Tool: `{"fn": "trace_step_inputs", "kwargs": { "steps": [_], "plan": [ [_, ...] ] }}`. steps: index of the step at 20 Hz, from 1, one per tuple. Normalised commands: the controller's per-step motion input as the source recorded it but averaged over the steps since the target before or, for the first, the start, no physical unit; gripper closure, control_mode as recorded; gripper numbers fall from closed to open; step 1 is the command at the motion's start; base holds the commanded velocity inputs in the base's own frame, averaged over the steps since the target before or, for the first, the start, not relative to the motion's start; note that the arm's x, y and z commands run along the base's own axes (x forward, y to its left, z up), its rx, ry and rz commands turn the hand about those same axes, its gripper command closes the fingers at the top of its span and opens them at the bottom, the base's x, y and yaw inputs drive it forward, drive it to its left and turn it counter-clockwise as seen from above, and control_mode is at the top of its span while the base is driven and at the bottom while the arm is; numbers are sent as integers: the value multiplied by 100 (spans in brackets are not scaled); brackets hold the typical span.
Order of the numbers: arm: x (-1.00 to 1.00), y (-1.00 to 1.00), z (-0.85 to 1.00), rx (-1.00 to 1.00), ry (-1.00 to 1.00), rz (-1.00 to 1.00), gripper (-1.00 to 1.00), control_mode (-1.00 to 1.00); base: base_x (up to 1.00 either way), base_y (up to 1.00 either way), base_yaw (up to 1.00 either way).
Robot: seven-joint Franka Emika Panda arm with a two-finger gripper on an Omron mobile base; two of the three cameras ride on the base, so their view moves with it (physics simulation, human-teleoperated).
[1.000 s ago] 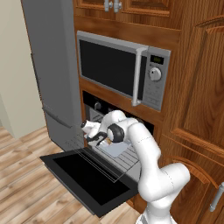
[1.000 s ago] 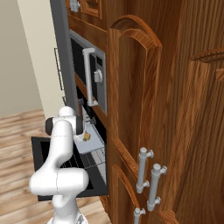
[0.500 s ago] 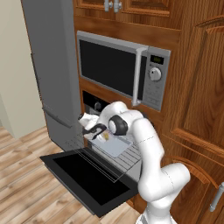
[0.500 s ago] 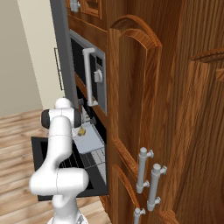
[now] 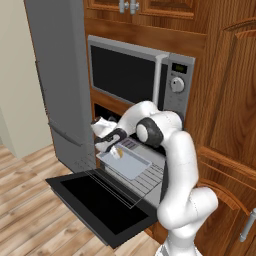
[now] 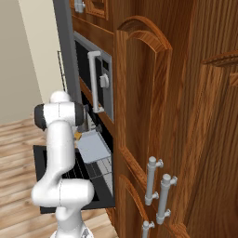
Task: Take the baked cake out of the oven and place it on the plate for cooling. Then close the oven door.
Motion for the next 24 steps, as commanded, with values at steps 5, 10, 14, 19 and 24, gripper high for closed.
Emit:
{"fn": "trace_step_inputs", "kwargs": {
  "steps": [5,10,14,19,24],
  "plan": [
    [-100,14,65,16,0,0,100,-100,0,0,0],
    [-97,0,80,17,0,-2,100,-100,0,0,0],
    [-90,0,79,12,0,-2,100,-100,0,0,0],
    [-62,0,50,5,7,-3,100,-100,0,0,0],
    [-49,-5,38,4,16,-2,100,-100,0,0,0]
  ]
}}
